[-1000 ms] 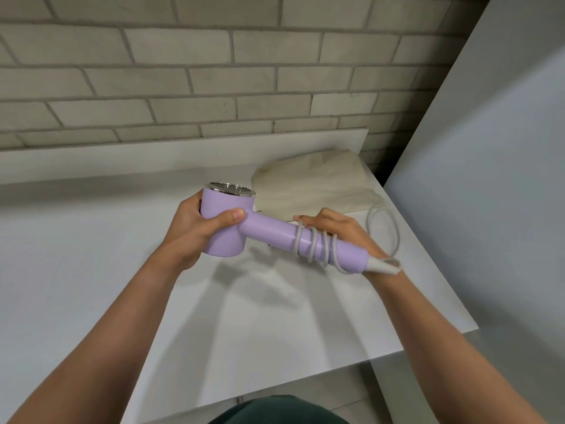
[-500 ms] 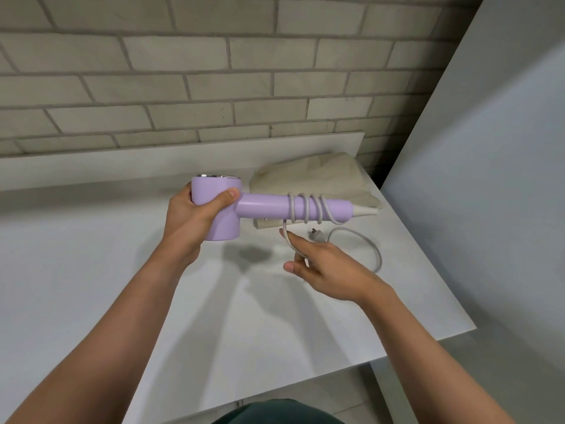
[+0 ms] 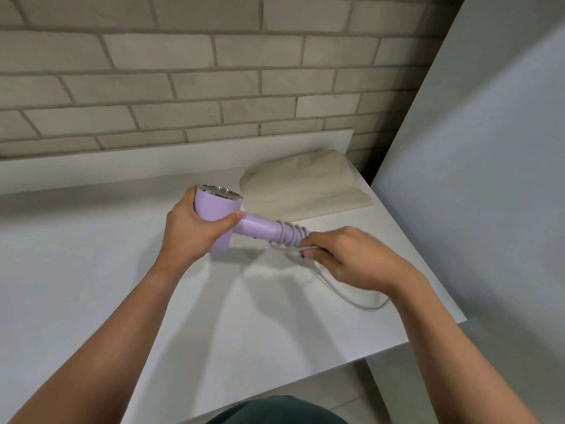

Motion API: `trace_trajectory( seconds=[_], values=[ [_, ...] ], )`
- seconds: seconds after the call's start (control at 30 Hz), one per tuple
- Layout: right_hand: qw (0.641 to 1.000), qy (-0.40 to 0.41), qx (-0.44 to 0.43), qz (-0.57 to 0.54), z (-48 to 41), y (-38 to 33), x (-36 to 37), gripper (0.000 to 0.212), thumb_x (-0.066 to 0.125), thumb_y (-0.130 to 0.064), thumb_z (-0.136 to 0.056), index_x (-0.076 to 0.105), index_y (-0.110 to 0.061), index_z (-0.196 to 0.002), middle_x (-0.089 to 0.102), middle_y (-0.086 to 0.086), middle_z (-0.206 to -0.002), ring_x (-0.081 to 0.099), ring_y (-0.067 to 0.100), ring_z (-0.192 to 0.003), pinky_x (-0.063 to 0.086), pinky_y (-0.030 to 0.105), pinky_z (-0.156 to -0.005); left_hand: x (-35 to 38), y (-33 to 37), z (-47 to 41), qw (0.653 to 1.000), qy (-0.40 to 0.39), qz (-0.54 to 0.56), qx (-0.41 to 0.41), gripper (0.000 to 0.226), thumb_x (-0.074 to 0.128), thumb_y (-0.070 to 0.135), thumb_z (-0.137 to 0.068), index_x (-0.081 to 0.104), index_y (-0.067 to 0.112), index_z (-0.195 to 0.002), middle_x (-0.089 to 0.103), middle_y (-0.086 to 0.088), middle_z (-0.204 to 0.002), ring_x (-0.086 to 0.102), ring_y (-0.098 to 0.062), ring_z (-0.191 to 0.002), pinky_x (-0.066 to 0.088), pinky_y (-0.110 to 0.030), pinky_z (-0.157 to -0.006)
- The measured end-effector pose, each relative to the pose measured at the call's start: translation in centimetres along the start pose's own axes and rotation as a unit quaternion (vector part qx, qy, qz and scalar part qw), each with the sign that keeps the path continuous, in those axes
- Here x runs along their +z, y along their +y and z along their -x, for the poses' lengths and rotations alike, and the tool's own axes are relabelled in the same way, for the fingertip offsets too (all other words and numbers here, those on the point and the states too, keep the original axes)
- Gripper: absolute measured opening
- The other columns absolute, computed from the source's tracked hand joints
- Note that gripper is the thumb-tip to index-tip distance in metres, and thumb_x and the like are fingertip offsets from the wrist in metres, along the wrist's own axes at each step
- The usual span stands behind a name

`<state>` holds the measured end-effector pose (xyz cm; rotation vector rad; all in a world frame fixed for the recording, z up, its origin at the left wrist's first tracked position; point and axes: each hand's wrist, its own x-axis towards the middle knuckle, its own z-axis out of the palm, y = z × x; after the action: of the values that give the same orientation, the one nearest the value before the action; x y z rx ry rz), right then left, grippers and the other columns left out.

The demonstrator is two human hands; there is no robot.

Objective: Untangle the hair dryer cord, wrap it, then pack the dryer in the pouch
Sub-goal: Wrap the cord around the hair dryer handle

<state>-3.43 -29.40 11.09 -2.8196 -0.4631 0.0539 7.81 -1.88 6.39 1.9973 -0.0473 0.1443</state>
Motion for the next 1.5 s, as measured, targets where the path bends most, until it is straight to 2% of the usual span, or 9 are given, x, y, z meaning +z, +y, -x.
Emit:
trace_trajectory(
  seconds=[0.23,0.53,0.73,0.97,1.03,1.1,1.17,1.27,1.5],
  values=[
    [0.979,0.190,-0.054,0.040,-0.9,1.6,-1.6,0.030,0.057,-0.055,-0.097,0.079,-0.036,-0.107,0.057,-0.010,-0.081,0.054,0.012,-0.064,0.045,0.034,-0.048,-0.8,0.1,0.5,0.988,-0.149,0.007,0.036,0.060,0.094,0.046,-0.060,0.066,0.032,-0.111,0.073,0.014,-0.102,0.069,-0.007,-0.091,0.052,-0.021,-0.068],
    [0.973,0.196,-0.067,-0.105,-2.4,2.6,-0.2,0.030,0.068,-0.048,-0.095,0.078,-0.030,-0.118,0.055,-0.012,-0.084,0.057,0.013,-0.072,0.051,0.043,-0.064,-2.3,1.3,1.3,0.971,-0.213,0.103,0.045,0.065,0.087,0.052,-0.054,0.069,0.028,-0.111,0.077,0.009,-0.103,0.072,-0.010,-0.089,0.058,-0.023,-0.071],
    [0.961,0.211,-0.065,-0.167,-2.5,2.3,1.0,0.030,0.070,-0.032,-0.096,0.076,-0.023,-0.124,0.052,-0.006,-0.080,0.052,0.008,-0.068,0.043,0.021,-0.067,-2.3,1.0,1.8,0.960,-0.214,0.182,0.007,0.062,0.087,0.046,-0.054,0.070,0.025,-0.110,0.078,0.002,-0.102,0.074,-0.019,-0.091,0.061,-0.035,-0.076],
    [0.978,0.145,-0.028,-0.149,-2.0,1.9,3.0,0.025,0.066,-0.018,-0.101,0.074,-0.015,-0.124,0.054,-0.018,-0.079,0.064,0.021,-0.080,0.041,0.008,-0.074,-1.5,1.7,2.0,0.949,-0.176,0.260,-0.023,0.068,0.090,0.042,-0.051,0.069,0.016,-0.110,0.079,0.001,-0.097,0.075,-0.019,-0.086,0.060,-0.032,-0.070],
    [0.983,0.066,0.047,-0.168,-1.9,0.7,3.6,0.021,0.059,-0.013,-0.104,0.076,-0.001,-0.108,0.071,-0.008,-0.090,0.067,0.033,-0.102,0.038,-0.003,-0.078,-1.3,2.2,1.7,0.954,-0.142,0.264,-0.023,0.060,0.087,0.042,-0.054,0.070,0.017,-0.106,0.079,0.002,-0.096,0.074,-0.018,-0.085,0.060,-0.030,-0.069],
    [0.975,-0.009,0.067,-0.213,-1.4,0.4,5.1,0.041,0.047,-0.038,-0.109,0.061,-0.013,-0.140,0.067,0.003,-0.127,0.058,0.027,-0.128,0.034,0.008,-0.105,-1.0,2.6,1.2,0.960,-0.110,0.258,-0.024,0.059,0.087,0.046,-0.055,0.071,0.019,-0.105,0.078,0.004,-0.096,0.074,-0.017,-0.085,0.059,-0.029,-0.068],
    [0.979,0.015,0.041,-0.200,-1.5,-0.6,5.4,0.043,0.046,-0.042,-0.108,0.045,-0.033,-0.150,0.063,-0.010,-0.120,0.062,0.010,-0.109,0.046,0.032,-0.106,-0.6,2.6,0.8,0.966,-0.074,0.245,-0.034,0.061,0.088,0.050,-0.054,0.072,0.019,-0.105,0.078,0.005,-0.095,0.074,-0.016,-0.084,0.058,-0.030,-0.068],
    [0.980,-0.013,0.020,-0.196,-1.8,-1.4,5.9,0.052,0.047,-0.032,-0.109,0.030,-0.033,-0.159,0.062,-0.011,-0.098,0.055,0.008,-0.079,0.053,0.031,-0.084,-0.1,2.4,0.1,0.974,-0.029,0.220,-0.042,0.067,0.088,0.054,-0.053,0.072,0.019,-0.107,0.077,0.005,-0.097,0.072,-0.015,-0.083,0.058,-0.033,-0.070],
    [0.961,-0.040,0.046,-0.271,-0.8,-2.3,5.4,0.046,0.048,-0.027,-0.109,0.038,-0.034,-0.154,0.061,-0.008,-0.090,0.062,0.010,-0.080,0.052,0.026,-0.078,0.7,1.3,-0.3,0.973,0.009,0.217,-0.077,0.048,0.089,0.043,-0.064,0.071,0.021,-0.102,0.074,0.010,-0.089,0.070,-0.010,-0.077,0.055,-0.030,-0.067]
  ],
)
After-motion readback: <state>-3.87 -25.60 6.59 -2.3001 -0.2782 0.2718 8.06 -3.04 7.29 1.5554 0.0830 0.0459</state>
